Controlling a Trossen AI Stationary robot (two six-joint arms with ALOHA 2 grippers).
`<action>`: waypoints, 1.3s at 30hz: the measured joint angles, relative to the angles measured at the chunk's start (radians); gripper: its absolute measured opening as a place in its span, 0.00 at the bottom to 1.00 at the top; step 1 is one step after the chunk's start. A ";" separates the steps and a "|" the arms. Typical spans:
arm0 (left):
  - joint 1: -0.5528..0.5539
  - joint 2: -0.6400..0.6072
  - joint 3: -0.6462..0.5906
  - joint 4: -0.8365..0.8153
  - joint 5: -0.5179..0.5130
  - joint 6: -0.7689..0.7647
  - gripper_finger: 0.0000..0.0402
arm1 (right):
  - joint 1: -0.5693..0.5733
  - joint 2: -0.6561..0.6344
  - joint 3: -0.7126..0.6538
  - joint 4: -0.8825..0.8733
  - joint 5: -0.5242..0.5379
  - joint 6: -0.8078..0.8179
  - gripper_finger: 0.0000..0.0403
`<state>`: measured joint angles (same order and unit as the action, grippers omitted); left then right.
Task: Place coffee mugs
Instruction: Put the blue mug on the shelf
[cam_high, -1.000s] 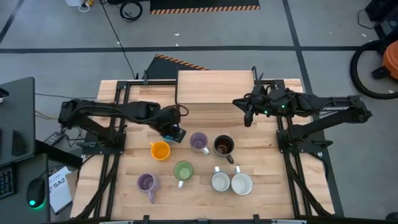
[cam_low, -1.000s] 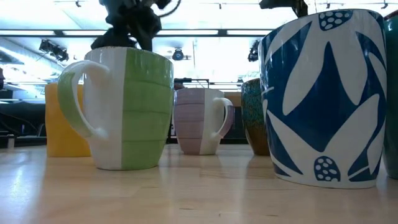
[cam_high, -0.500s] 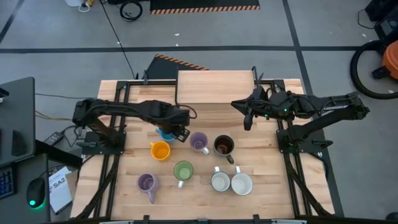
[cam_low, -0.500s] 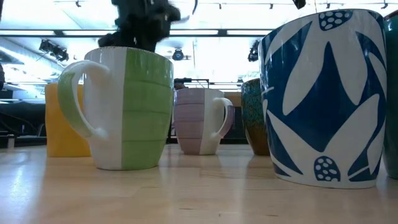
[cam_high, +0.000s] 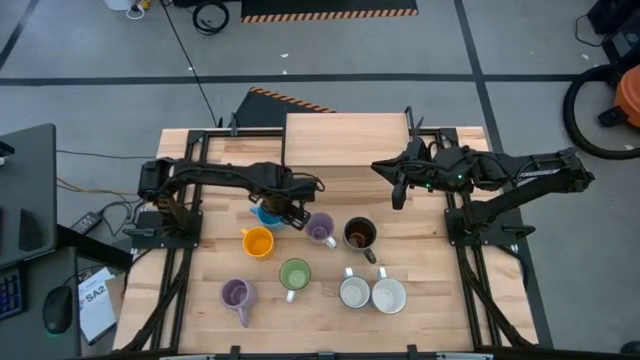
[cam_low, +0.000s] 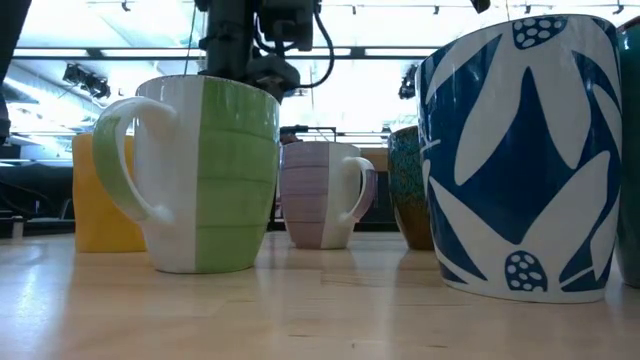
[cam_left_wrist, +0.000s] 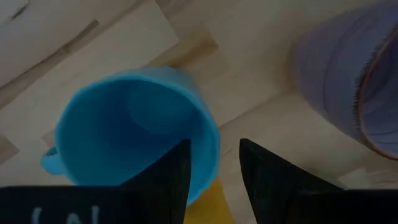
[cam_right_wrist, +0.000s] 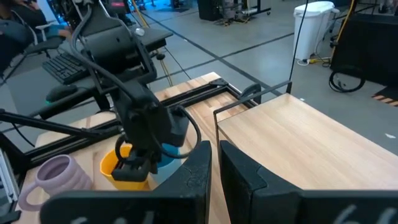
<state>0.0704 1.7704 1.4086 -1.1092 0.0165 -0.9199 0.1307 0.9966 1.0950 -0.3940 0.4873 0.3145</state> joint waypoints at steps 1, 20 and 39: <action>0.000 -0.003 -0.009 0.026 -0.006 0.001 0.35 | 0.000 0.000 0.000 0.003 0.000 0.000 0.09; 0.049 -0.002 -0.141 0.192 0.006 0.031 0.35 | 0.000 0.000 0.000 0.012 0.011 0.003 0.09; 0.049 -0.002 -0.141 0.193 0.012 0.002 0.29 | 0.000 0.000 0.000 0.019 0.017 -0.004 0.09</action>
<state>0.1194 1.7687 1.2675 -0.9165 0.0288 -0.9182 0.1307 0.9966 1.0946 -0.3747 0.5045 0.3103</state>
